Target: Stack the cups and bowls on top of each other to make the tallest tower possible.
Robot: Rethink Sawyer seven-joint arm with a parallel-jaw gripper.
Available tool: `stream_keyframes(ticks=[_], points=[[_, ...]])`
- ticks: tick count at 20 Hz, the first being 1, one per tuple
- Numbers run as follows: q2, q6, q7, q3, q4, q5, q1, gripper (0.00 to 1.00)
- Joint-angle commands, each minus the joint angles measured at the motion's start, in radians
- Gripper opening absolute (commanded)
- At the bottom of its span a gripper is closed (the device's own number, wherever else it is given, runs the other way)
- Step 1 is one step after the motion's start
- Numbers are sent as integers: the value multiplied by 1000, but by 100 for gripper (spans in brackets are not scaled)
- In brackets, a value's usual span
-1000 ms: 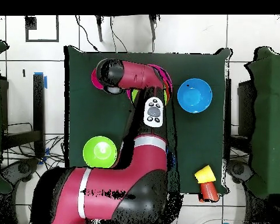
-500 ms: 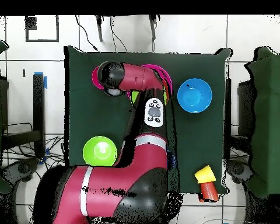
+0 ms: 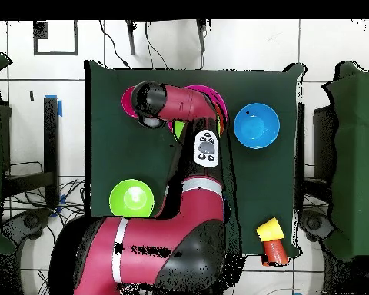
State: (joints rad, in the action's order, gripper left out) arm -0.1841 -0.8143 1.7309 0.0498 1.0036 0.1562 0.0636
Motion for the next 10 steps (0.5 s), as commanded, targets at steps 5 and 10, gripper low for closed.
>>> stream_keyframes(ticks=[5, 10], points=[[-44, 20, 67, -139, 104, 30, 22, 100], [-79, -26, 90, -131, 107, 39, 0, 100]])
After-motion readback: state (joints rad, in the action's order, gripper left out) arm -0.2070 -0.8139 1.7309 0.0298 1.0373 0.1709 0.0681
